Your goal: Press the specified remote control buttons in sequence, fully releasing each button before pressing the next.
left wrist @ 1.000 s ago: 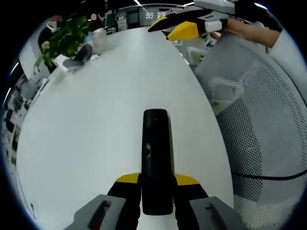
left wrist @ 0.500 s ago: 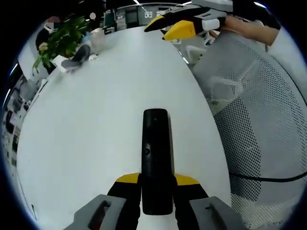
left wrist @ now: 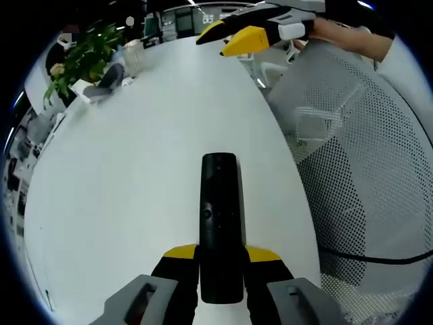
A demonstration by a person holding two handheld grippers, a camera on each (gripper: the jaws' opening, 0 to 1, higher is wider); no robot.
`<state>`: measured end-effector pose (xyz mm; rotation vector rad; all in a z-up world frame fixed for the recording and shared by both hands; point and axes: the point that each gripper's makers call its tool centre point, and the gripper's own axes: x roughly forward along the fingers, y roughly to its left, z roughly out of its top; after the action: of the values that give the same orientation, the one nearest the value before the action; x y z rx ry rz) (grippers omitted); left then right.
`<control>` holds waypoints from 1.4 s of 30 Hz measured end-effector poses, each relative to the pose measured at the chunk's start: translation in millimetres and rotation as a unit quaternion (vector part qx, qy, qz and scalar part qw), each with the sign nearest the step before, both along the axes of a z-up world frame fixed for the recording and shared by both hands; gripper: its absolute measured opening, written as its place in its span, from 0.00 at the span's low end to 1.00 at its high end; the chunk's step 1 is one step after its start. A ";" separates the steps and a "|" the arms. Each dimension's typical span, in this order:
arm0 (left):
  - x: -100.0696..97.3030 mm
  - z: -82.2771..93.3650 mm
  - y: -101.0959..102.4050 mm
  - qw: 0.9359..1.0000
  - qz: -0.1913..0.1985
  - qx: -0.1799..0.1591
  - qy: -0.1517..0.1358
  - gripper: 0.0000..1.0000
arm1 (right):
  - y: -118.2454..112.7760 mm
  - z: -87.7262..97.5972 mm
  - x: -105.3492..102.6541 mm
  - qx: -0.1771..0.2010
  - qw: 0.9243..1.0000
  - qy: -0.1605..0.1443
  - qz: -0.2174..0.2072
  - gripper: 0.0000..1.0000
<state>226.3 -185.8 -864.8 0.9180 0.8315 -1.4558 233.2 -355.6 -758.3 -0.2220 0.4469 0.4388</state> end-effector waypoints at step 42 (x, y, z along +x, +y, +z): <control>-19.2 -0.1 -3.9 1.000 0.002 -0.004 0.001 0.25 | 7.7 -9.9 -3.5 -0.013 0.999 0.025 0.023 0.39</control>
<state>207.0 -189.7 -864.9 0.9081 0.8284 -1.4568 229.7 -347.9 -768.1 -0.2477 0.4966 0.4845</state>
